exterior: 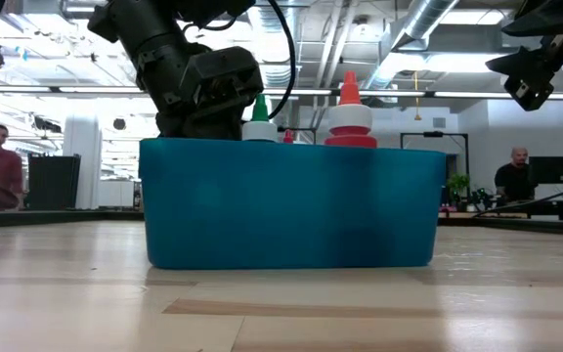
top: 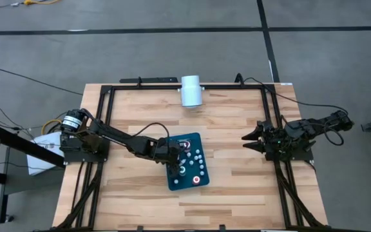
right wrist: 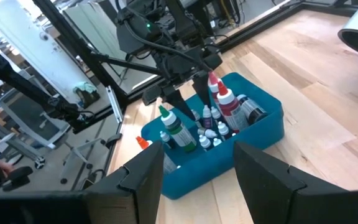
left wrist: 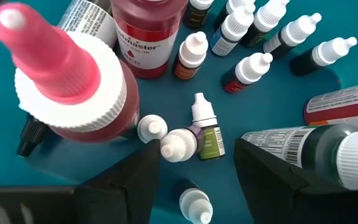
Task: Pick & Place food coloring
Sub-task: Put the small purple food coloring bottle into the blue bin, then return to Home Position
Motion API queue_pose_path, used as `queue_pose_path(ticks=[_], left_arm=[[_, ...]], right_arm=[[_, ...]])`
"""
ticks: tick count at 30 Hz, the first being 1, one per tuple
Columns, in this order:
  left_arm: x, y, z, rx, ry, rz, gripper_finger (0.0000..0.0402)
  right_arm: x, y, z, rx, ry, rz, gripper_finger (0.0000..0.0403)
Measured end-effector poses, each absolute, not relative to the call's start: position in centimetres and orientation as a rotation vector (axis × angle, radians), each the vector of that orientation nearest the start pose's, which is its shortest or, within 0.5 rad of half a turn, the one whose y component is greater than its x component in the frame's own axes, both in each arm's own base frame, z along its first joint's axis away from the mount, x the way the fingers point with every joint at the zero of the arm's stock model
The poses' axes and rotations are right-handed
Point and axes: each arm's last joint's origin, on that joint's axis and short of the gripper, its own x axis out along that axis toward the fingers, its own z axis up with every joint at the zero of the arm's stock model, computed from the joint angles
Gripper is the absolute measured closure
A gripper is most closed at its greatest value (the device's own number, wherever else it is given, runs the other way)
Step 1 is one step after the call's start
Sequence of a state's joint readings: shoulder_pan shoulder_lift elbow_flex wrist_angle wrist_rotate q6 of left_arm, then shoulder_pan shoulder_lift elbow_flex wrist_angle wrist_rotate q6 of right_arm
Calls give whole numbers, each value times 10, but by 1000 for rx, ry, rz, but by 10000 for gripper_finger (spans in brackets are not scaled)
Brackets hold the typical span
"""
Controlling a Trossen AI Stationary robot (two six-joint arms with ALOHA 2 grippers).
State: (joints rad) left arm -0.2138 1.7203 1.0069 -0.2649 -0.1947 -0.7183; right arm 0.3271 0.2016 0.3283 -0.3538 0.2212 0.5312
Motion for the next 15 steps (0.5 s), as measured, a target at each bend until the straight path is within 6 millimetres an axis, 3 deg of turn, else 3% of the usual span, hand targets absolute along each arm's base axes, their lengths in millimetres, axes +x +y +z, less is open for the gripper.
queue_pose_path(ticks=[9, 15], left_arm=[[331, -66, 170, -482, 906, 333, 202], [331, -66, 170, -488, 904, 337, 174]], right_arm=[[88, 23, 225, 467, 242, 47, 221], [88, 23, 225, 468, 242, 48, 221]])
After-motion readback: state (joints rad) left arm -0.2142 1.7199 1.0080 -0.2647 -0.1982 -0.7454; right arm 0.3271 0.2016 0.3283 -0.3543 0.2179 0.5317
